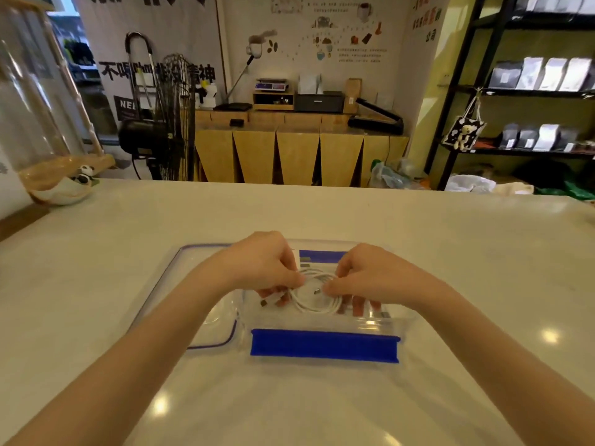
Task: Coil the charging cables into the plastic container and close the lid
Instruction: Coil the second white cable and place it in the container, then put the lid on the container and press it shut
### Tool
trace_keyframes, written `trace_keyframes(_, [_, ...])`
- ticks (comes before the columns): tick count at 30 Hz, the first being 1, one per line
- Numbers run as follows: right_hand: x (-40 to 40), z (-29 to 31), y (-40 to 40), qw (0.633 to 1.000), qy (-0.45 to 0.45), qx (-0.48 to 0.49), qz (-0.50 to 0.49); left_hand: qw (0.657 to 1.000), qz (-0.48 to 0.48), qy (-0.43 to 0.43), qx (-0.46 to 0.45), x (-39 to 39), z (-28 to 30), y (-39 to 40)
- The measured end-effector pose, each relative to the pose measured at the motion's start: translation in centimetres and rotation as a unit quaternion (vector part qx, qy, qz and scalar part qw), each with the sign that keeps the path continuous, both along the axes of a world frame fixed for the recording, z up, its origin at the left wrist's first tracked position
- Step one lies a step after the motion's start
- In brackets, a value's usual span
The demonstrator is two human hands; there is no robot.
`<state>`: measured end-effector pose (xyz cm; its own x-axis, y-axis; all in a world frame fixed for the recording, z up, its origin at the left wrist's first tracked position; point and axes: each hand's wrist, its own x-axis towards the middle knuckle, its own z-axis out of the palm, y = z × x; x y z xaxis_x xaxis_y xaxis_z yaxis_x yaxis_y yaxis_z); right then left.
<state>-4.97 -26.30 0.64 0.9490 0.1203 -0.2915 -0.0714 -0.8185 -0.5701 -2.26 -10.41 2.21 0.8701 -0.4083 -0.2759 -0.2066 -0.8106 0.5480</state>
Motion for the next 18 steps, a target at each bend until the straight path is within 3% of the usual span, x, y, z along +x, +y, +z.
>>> trace_keyframes(9, [0.7,-1.5,1.1,0.996,0.009,-0.085,0.015,0.983,-0.067,-0.04,0.165,-0.1,-2.1,-1.1])
trace_keyframes(18, [0.9,-0.9,1.6,0.993,0.002,-0.118,0.024,0.98,-0.062,-0.057,0.181,-0.2,-2.6,-1.2])
